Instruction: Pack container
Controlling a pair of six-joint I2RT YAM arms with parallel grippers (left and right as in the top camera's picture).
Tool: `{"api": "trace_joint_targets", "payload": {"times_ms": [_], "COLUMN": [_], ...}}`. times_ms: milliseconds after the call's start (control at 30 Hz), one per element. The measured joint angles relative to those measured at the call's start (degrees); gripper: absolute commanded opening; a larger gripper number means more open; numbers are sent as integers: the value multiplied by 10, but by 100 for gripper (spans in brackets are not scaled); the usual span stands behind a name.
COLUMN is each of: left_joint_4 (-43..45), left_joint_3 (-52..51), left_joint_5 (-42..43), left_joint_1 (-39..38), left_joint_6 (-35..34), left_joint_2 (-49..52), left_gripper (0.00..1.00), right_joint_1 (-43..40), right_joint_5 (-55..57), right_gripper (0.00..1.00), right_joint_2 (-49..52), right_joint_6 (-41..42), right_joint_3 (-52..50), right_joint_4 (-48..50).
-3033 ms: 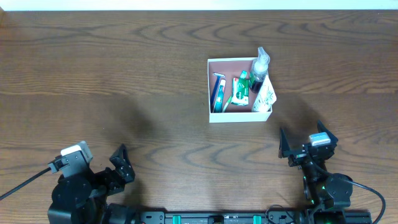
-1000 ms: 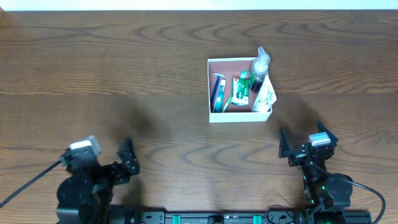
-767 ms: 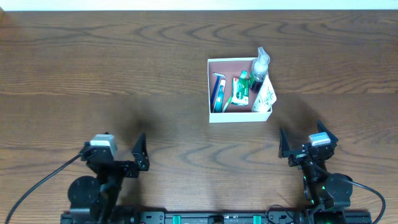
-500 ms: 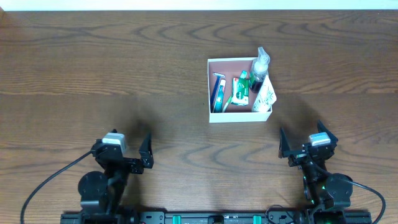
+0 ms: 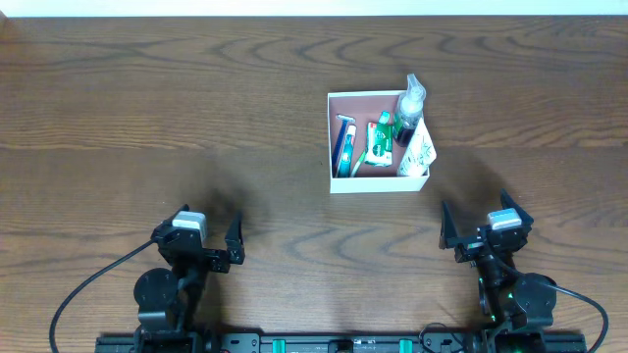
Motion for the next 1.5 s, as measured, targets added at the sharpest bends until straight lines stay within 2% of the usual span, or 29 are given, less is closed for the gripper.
{"api": "trace_joint_targets", "payload": {"times_ms": [267,533,1500], "left_joint_4": [80,119,122], "left_joint_3": [-20,-38,-40], "left_joint_5": [0,0,0], "left_joint_1": [0,0,23], "left_joint_6": [20,33,46], "left_joint_2": [0,0,0], "left_gripper": [98,98,98], "right_joint_1": [0,0,0], "right_joint_5": [0,0,0], "right_gripper": [99,99,99], "right_joint_2": [0,0,0], "right_joint_6": [0,0,0], "right_joint_3": [0,0,0], "right_joint_4": [0,0,0]}}
